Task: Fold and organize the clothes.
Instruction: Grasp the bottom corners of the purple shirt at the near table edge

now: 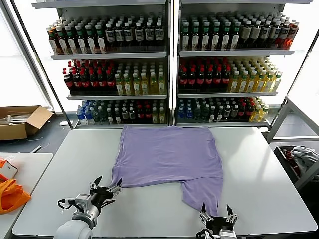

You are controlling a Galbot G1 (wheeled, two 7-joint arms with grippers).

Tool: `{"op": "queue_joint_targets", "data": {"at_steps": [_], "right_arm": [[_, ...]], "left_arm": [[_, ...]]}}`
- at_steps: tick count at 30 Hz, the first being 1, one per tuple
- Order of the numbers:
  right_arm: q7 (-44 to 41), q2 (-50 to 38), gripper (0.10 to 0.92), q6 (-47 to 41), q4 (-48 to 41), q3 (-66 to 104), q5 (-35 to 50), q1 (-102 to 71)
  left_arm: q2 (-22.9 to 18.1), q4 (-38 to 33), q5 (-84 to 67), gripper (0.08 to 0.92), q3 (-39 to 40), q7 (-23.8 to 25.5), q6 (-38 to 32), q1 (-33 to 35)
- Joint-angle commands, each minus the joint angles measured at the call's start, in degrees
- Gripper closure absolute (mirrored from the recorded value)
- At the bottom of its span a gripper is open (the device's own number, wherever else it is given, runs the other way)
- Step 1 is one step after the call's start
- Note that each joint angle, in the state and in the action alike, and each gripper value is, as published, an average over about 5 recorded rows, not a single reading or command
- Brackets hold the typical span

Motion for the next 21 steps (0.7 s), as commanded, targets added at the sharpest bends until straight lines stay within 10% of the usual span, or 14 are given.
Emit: {"op": "queue_joint_targets", "data": {"at_steps": [1,13,21], "right_arm": [[0.09,0.12,0.203,0.03,-0.16,-0.02,-0.04,0.0],[0.04,0.06,0.203,0.35,-1.06,-0.15,-0.05,-0.34],[-0.24,0.07,0.293,0.81,-1.68,-0.41,0.06,-0.37]], "left_arm": [[0.07,0.62,-0.23,0.177,0.3,0.27,0.15,0.03],[0.51,1.05,-0.6,0.193,1.2,0.56,0.47,-0.32],[0.74,0.92,-0.52,0.406,1.35,0.75,0.74,0.0]]}}
